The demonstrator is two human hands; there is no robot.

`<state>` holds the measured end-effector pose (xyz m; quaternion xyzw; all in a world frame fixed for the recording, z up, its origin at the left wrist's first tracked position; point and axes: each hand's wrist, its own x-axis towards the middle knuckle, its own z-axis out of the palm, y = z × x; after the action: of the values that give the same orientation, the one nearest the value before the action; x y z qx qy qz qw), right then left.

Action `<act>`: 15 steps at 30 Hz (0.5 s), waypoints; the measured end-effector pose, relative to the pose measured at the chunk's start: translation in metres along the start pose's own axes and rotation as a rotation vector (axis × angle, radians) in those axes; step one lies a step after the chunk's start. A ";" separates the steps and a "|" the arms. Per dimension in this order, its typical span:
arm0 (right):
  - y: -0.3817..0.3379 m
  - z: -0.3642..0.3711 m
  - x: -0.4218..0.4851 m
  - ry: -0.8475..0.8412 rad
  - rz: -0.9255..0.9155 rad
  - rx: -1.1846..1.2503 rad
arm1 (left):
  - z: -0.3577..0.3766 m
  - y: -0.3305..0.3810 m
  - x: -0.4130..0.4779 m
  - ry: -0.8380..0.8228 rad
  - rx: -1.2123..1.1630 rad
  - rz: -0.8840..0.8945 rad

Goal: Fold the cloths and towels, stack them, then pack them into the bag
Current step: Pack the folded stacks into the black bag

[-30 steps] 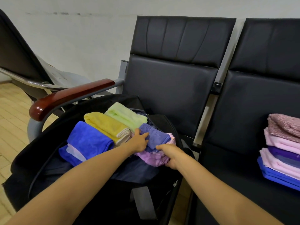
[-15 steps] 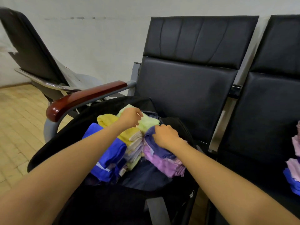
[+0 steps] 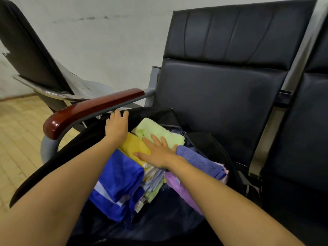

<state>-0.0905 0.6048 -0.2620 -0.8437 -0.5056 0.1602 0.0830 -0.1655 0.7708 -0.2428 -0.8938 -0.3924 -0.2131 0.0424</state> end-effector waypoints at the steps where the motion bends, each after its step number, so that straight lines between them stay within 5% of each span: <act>1: 0.000 0.002 0.001 0.004 0.006 -0.011 | 0.001 0.001 0.001 0.031 0.038 0.007; 7: -0.006 0.003 0.002 -0.004 0.028 -0.046 | 0.002 -0.003 0.008 0.105 0.176 -0.017; 15: -0.007 0.005 0.002 -0.069 0.069 -0.110 | -0.065 0.009 0.028 0.244 0.000 0.003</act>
<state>-0.0974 0.6100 -0.2649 -0.8577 -0.4871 0.1642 0.0134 -0.1649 0.7683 -0.1720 -0.8618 -0.3831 -0.3201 0.0899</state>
